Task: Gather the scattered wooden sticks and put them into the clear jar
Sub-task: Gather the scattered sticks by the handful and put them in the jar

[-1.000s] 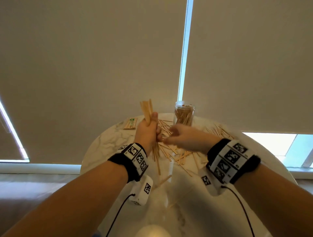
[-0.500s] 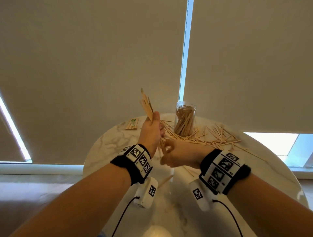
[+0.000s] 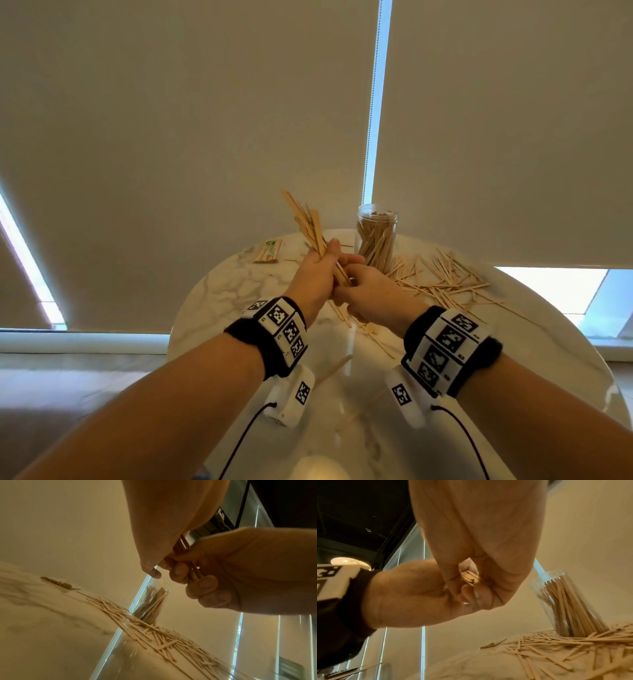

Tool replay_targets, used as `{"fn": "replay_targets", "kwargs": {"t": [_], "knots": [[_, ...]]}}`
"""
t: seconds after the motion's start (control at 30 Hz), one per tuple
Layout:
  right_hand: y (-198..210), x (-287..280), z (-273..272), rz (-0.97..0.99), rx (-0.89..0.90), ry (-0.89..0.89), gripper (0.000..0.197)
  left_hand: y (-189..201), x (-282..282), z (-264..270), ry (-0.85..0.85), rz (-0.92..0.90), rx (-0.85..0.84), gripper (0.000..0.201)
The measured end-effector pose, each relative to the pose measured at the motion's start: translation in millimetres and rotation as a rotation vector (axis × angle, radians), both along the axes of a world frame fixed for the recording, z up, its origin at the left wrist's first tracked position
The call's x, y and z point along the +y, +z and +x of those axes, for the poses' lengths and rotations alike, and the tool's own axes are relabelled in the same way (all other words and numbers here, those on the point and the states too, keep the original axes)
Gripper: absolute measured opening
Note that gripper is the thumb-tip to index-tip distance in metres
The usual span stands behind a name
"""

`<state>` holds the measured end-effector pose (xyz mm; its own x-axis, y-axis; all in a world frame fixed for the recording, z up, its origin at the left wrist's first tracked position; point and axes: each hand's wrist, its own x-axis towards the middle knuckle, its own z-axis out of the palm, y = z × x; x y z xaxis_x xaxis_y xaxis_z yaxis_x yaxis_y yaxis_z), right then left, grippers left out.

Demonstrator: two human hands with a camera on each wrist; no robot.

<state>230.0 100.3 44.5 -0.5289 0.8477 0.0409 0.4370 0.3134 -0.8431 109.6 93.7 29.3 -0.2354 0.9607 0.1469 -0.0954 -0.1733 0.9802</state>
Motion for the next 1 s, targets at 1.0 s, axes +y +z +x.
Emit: {"fn": "replay_targets", "kwargs": {"t": [1.0], "knots": [[-8, 20, 29, 0.441, -0.514, -0.055, 0.03, 39, 5, -5, 0.08, -0.138, -0.12, 0.049]]}}
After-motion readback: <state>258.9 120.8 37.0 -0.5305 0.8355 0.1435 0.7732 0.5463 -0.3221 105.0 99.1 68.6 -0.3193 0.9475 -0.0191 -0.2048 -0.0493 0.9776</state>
